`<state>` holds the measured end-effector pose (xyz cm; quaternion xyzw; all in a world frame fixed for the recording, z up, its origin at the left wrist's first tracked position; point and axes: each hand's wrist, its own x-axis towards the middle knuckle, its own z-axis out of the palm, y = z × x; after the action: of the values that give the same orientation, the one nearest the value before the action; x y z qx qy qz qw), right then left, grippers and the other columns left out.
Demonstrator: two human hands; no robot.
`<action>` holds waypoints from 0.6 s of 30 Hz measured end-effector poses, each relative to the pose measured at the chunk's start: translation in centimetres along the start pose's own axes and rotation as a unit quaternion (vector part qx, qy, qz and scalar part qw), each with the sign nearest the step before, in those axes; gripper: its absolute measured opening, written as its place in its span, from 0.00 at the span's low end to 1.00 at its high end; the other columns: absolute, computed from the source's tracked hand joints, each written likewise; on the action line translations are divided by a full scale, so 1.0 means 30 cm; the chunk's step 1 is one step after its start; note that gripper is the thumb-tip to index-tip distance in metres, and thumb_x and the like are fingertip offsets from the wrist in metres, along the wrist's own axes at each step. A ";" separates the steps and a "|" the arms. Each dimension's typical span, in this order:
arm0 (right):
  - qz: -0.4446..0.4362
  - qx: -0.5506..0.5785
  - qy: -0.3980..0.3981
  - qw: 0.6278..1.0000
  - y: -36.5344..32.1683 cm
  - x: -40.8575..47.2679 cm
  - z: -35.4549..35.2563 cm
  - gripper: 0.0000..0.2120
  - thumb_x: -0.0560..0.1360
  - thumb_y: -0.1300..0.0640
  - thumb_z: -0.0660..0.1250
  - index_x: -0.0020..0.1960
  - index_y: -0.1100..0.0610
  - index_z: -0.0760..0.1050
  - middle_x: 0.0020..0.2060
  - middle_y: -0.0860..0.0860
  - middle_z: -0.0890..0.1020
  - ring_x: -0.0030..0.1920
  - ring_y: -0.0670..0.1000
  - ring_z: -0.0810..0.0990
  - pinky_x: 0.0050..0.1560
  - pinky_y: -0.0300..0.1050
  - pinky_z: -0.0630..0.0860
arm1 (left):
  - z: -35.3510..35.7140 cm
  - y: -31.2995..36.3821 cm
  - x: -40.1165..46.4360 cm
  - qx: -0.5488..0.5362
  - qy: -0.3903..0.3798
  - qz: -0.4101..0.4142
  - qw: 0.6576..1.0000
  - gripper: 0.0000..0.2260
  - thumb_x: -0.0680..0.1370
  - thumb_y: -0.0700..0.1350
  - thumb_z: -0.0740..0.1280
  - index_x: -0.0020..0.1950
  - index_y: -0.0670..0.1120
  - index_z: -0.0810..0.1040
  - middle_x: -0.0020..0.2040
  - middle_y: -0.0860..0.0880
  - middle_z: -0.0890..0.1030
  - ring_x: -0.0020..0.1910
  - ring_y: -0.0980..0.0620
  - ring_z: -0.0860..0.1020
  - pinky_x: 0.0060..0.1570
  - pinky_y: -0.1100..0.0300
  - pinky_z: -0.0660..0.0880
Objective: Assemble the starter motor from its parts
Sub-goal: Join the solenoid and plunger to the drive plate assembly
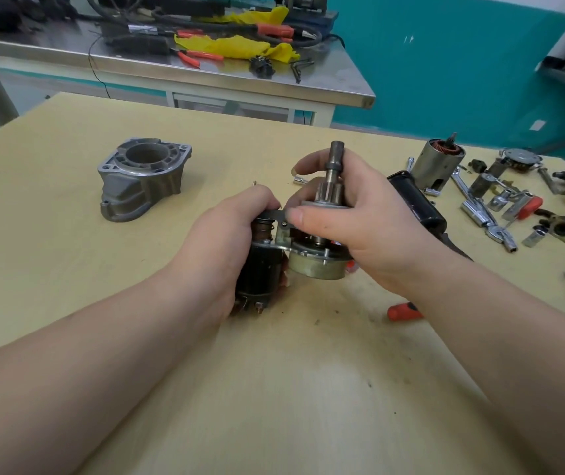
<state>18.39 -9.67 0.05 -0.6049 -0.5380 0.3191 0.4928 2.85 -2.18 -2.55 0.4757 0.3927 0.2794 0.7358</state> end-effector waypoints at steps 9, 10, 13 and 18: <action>-0.004 -0.038 0.003 0.999 -0.004 0.009 0.009 0.19 0.73 0.60 0.74 0.60 0.47 0.73 0.46 0.51 0.86 0.49 0.56 0.86 0.53 0.60 0.84 | -0.004 -0.005 -0.003 0.000 0.001 0.011 1.000 0.15 0.76 0.55 0.71 0.32 0.52 0.85 0.34 0.41 0.83 0.28 0.40 0.81 0.32 0.50 0.79; -0.003 -0.037 0.002 0.999 -0.004 0.010 0.009 0.19 0.72 0.59 0.73 0.60 0.47 0.73 0.47 0.52 0.86 0.49 0.56 0.86 0.54 0.60 0.84 | -0.004 -0.008 -0.006 0.001 0.003 0.018 1.000 0.15 0.76 0.56 0.70 0.33 0.52 0.85 0.34 0.41 0.83 0.28 0.40 0.82 0.31 0.51 0.79; -0.003 -0.039 -0.005 0.999 -0.009 0.016 0.006 0.20 0.71 0.58 0.73 0.60 0.46 0.73 0.47 0.52 0.86 0.49 0.56 0.86 0.54 0.61 0.84 | -0.004 -0.013 -0.010 -0.010 0.018 0.027 0.999 0.14 0.77 0.58 0.71 0.42 0.48 0.85 0.36 0.41 0.84 0.28 0.39 0.82 0.29 0.51 0.79; -0.005 -0.036 -0.013 0.999 -0.009 0.019 0.005 0.21 0.70 0.57 0.74 0.61 0.45 0.73 0.48 0.53 0.86 0.50 0.56 0.86 0.54 0.60 0.84 | 0.002 -0.021 -0.011 -0.037 0.036 0.038 0.998 0.14 0.76 0.60 0.74 0.46 0.49 0.86 0.39 0.42 0.85 0.32 0.39 0.83 0.32 0.50 0.80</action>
<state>18.28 -9.10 0.34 -0.6153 -0.5581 0.3050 0.4656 2.75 -2.72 -3.01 0.4527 0.3903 0.3387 0.7267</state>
